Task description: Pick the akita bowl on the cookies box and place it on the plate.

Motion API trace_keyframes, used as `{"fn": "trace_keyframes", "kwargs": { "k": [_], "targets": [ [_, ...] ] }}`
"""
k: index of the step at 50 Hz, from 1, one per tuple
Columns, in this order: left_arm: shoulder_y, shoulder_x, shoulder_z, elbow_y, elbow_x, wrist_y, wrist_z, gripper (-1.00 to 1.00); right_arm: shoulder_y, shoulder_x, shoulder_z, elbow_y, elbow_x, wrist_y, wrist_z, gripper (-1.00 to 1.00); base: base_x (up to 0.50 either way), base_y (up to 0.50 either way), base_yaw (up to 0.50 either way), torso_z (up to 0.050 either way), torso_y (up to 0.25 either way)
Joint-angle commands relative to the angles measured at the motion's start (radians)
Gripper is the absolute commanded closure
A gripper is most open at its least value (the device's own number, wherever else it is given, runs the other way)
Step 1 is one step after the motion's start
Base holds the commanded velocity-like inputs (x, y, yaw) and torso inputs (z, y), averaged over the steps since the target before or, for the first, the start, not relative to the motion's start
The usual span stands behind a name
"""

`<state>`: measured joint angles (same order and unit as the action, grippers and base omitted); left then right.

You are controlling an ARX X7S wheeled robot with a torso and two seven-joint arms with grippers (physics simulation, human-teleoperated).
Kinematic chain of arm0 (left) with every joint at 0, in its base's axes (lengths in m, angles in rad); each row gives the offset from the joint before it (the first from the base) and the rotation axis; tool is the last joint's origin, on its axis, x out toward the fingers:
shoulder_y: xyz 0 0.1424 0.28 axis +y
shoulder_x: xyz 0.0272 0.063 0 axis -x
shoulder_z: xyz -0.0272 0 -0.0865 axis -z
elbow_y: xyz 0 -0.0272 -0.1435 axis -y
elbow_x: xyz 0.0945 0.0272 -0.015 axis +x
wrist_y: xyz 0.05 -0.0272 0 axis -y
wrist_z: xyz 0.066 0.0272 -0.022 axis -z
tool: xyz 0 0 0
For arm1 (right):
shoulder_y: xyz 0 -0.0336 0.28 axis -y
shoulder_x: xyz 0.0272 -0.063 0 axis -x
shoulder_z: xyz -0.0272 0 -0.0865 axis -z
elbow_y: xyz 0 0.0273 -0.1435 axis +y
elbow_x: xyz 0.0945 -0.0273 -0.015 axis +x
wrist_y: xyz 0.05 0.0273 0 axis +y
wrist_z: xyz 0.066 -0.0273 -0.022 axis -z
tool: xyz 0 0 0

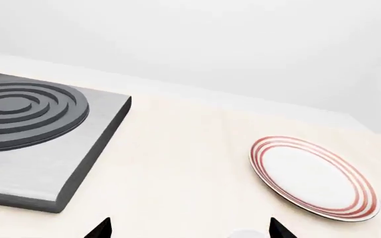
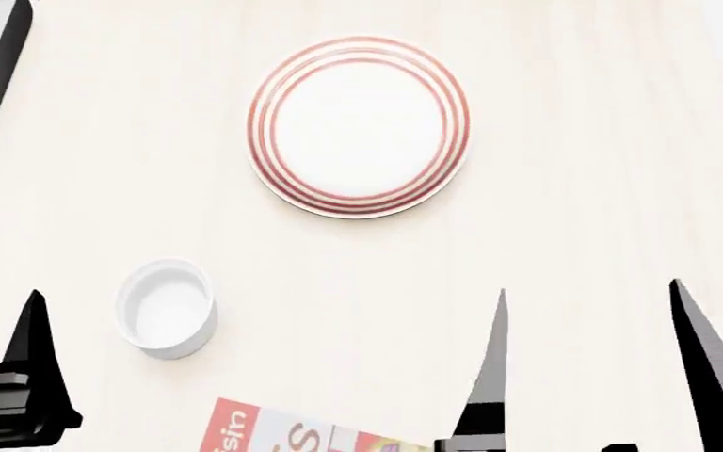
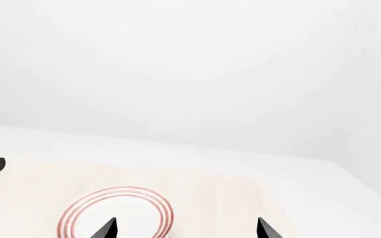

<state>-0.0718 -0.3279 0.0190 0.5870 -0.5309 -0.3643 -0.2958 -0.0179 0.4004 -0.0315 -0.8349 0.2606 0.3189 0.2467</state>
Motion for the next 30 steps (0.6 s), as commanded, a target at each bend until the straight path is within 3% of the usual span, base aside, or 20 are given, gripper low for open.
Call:
{"fn": "trace_keyframes", "kwargs": {
  "k": [1, 7, 11, 16, 23, 30],
  "targets": [
    [-0.058, -0.040, -0.007, 0.032, -0.075, -0.146, -0.048, -1.00, 0.148, 0.122, -0.032, -0.124, 0.110, 0.321, -0.048, -1.00, 0.00, 0.00, 0.00, 0.000, 0.000],
    [-0.097, -0.058, -0.007, 0.038, -0.078, -0.208, -0.091, -1.00, 0.254, 0.198, -0.009, -0.208, 0.300, 0.488, -0.098, -1.00, 0.00, 0.00, 0.00, 0.000, 0.000],
    [-0.120, -0.063, -0.012, 0.028, -0.096, -0.246, -0.108, -1.00, 0.361, 0.312, -0.031, -0.211, 0.500, 0.485, 0.025, -1.00, 0.00, 0.00, 0.00, 0.000, 0.000],
    [-0.132, -0.071, -0.022, 0.034, -0.103, -0.261, -0.121, -1.00, 0.548, 0.500, -0.193, -0.211, 0.739, 0.411, 0.185, -1.00, 0.00, 0.00, 0.00, 0.000, 0.000],
    [-0.143, -0.076, -0.043, 0.040, -0.133, -0.286, -0.137, -1.00, 0.727, 0.572, -0.356, -0.211, 0.879, 0.405, 0.255, -1.00, 0.00, 0.00, 0.00, 0.000, 0.000],
    [-0.141, -0.082, -0.046, 0.044, -0.141, -0.293, -0.141, -1.00, 0.995, 0.639, -0.626, -0.212, 1.051, 0.373, 0.305, -1.00, 0.00, 0.00, 0.00, 0.000, 0.000]
  ]
}}
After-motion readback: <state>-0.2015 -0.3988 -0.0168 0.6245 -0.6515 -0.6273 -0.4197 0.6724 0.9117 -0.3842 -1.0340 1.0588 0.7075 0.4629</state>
